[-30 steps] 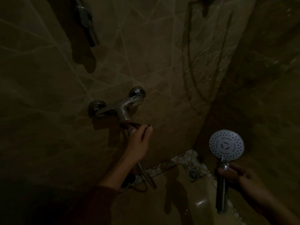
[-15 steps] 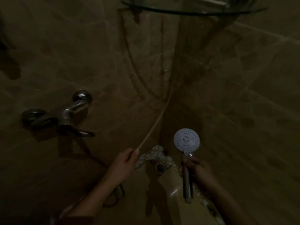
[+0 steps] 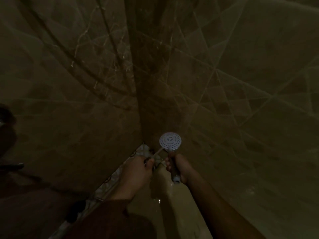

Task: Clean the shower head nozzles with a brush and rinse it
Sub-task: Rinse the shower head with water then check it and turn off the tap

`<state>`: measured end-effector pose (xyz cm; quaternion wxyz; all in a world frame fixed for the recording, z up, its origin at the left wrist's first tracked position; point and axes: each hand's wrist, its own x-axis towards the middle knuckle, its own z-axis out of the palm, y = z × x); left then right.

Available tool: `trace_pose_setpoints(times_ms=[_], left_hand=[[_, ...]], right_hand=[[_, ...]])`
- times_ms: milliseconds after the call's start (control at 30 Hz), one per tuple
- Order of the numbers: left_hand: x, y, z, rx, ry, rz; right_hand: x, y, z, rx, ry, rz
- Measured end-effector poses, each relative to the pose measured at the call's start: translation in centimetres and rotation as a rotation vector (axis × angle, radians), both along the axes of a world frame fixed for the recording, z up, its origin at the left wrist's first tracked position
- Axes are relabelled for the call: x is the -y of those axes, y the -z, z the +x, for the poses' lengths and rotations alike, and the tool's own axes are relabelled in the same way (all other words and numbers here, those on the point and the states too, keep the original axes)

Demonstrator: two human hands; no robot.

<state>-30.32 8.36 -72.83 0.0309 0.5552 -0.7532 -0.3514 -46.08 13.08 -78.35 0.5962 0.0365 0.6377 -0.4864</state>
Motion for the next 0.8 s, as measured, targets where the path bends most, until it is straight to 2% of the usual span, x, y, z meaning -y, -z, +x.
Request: trace_pose_setpoints(times_ms=[200, 467, 600, 700, 800], left_hand=[[1.5, 1.3, -2.6, 0.097, 0.043, -0.040], [1.5, 2.6, -6.3, 0.162, 0.081, 0.001], [1.0, 3.4, -7.5, 0.134, 0.054, 0.010], [1.2, 4.6, -8.2, 0.031, 0.050, -0.038], [1.6, 5.0, -8.7, 0.079, 0.071, 0.023]], right_hand=[[0.2, 2.2, -1.7, 0.008, 0.063, 0.021], [0.8, 4.7, -2.9, -0.029, 0.087, 0.096], [1.2, 5.3, -3.2, -0.016, 0.091, 0.109], [1.3, 5.6, -3.5, -0.016, 0.062, 0.088], [1.3, 5.8, -4.0, -0.011, 0.075, 0.058]])
